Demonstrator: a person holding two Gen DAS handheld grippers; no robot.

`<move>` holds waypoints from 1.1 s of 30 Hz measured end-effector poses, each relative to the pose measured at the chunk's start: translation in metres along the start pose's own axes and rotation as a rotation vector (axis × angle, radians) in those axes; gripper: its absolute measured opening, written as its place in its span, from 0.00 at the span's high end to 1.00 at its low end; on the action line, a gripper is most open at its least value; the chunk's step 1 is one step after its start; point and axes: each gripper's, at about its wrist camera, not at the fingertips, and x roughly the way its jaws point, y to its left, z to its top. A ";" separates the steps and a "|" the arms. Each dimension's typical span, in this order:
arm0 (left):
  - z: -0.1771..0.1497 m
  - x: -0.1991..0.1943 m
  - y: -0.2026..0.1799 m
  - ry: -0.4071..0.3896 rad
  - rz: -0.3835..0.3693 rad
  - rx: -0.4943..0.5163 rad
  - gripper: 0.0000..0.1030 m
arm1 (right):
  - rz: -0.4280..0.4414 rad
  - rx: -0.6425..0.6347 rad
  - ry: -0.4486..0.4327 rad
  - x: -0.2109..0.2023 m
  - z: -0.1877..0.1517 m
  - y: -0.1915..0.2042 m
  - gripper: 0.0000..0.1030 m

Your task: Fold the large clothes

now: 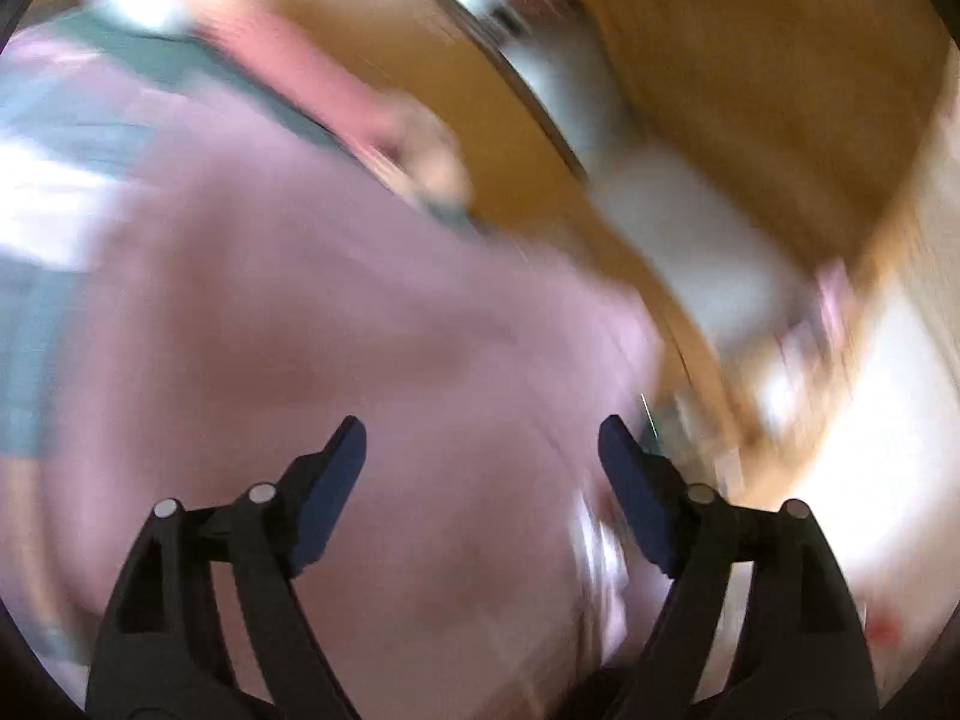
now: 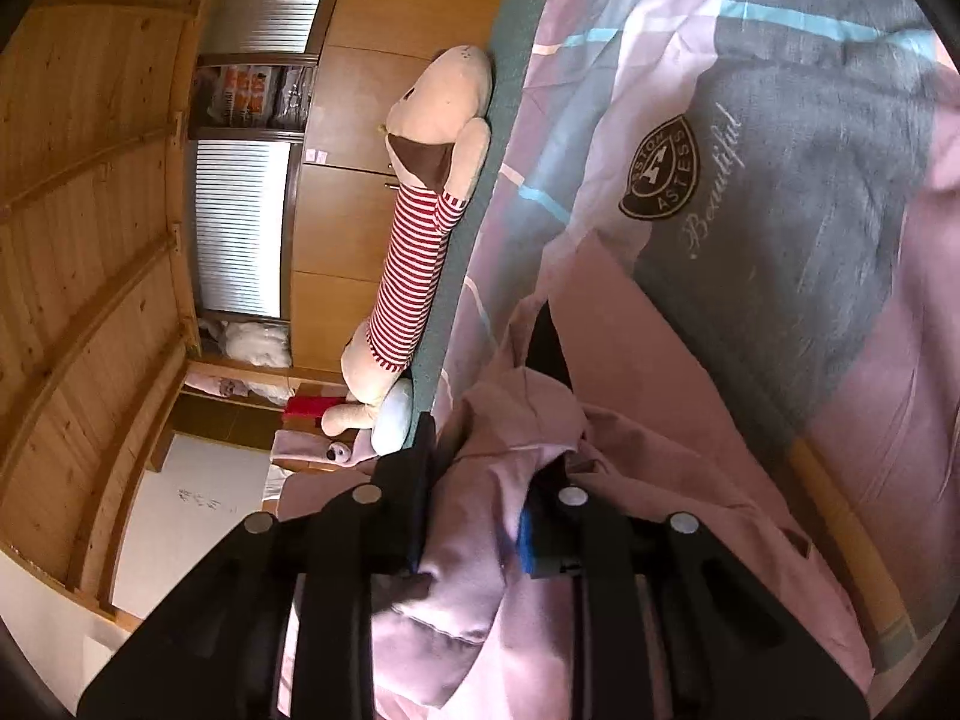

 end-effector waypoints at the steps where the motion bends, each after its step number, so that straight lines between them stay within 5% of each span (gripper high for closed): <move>1: -0.010 0.019 -0.015 0.070 0.020 0.060 0.22 | -0.001 -0.005 0.009 0.000 0.001 0.003 0.71; 2: -0.024 0.048 -0.028 0.147 0.105 0.132 0.22 | 0.001 -0.010 0.018 -0.002 0.003 0.006 0.65; 4: -0.040 0.083 -0.028 0.229 0.243 0.184 0.24 | 0.013 -0.064 0.027 -0.018 0.000 0.026 0.07; 5: -0.044 0.096 -0.023 0.248 0.306 0.196 0.25 | 0.001 -0.106 -0.024 -0.032 -0.005 0.039 0.01; 6: -0.047 0.108 -0.017 0.261 0.383 0.220 0.31 | -0.006 -0.186 -0.097 -0.050 -0.014 0.059 0.01; 8: -0.043 0.115 -0.007 0.251 0.425 0.197 0.36 | -0.037 -0.398 -0.111 -0.074 -0.038 0.103 0.01; 11: -0.033 0.107 -0.001 0.203 0.422 0.130 0.41 | -0.242 -0.735 -0.066 -0.071 -0.101 0.150 0.01; 14: -0.032 0.101 -0.003 0.137 0.476 0.154 0.40 | -0.390 -1.000 0.013 -0.031 -0.185 0.160 0.02; 17: -0.026 0.097 -0.006 0.102 0.502 0.146 0.40 | -0.425 -1.121 0.198 0.043 -0.237 0.153 0.27; 21: -0.022 0.084 -0.014 0.085 0.574 0.153 0.38 | -0.587 -1.205 0.209 0.133 -0.238 0.147 0.32; 24: -0.019 0.067 -0.020 0.035 0.657 0.206 0.23 | -0.629 -1.051 0.198 0.187 -0.197 0.135 0.27; 27: -0.014 0.057 -0.012 0.008 0.772 0.223 0.21 | -0.685 -1.046 0.136 0.229 -0.171 0.140 0.27; 33: -0.009 0.048 0.024 0.046 0.813 0.118 0.17 | -0.699 -1.026 0.145 0.243 -0.168 0.145 0.22</move>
